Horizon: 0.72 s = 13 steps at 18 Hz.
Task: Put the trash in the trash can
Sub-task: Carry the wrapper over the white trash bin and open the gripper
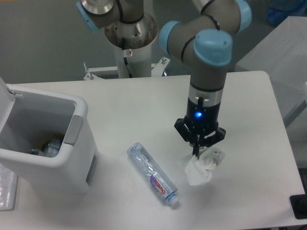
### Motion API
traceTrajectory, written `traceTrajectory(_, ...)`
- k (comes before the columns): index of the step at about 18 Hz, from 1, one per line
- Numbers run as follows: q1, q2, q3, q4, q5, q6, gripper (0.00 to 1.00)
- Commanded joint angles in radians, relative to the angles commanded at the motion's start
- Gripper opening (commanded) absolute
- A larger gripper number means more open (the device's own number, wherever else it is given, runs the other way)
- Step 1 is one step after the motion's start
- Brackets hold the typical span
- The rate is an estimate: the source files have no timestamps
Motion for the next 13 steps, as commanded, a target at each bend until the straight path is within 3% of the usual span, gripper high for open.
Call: traceTrajectory(13, -0.287, 0.18, -0.02, 0.0, -0.022, -0.269, 0.0)
